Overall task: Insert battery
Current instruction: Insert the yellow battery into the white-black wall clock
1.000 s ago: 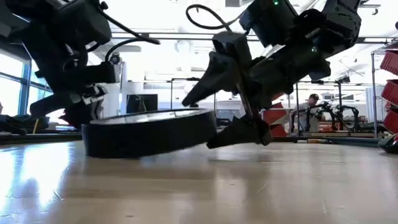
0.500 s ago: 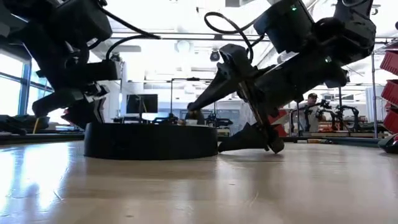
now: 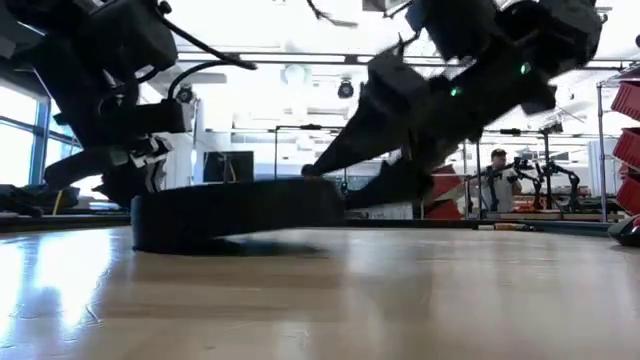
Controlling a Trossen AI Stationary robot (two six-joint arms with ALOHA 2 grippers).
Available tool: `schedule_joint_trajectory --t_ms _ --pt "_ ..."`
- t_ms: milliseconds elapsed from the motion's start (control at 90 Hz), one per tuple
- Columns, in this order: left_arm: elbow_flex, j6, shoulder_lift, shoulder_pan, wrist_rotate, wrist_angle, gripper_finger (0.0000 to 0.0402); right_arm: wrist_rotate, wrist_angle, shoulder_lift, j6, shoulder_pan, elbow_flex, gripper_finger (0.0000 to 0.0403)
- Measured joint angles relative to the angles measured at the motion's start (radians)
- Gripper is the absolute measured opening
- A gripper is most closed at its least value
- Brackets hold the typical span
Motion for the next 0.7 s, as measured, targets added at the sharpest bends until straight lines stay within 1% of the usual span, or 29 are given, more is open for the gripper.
schedule_joint_trajectory --t_ms 56,111,200,333,433,511,567,700 --pt "0.0 0.0 0.0 0.0 0.002 -0.001 0.0 0.047 -0.052 -0.028 -0.067 0.02 0.002 0.0375" --pt "0.0 -0.003 0.0 0.0 0.006 -0.001 0.0 0.088 -0.115 -0.035 -0.099 0.038 0.001 0.0375" --pt "0.0 -0.009 0.0 0.0 0.008 0.007 0.0 0.098 -0.165 -0.016 -0.091 0.047 0.0 0.0375" --pt "0.0 -0.007 0.007 0.0 0.009 0.058 0.0 0.064 -0.15 0.076 -0.039 0.046 -0.001 0.0375" --pt "0.0 0.008 0.024 0.0 0.018 0.105 0.0 0.029 -0.054 0.144 0.01 0.039 -0.001 0.0375" --pt "0.0 0.013 0.046 0.0 0.024 0.111 0.0 0.012 0.02 0.182 0.062 0.03 0.0 0.0375" --pt "-0.001 0.019 0.061 0.0 0.028 0.112 0.0 0.004 0.041 0.189 0.115 0.024 0.001 0.0375" --pt "0.001 0.018 0.093 0.0 0.018 0.119 0.0 -0.062 0.06 0.18 0.266 0.0 0.0 0.0375"
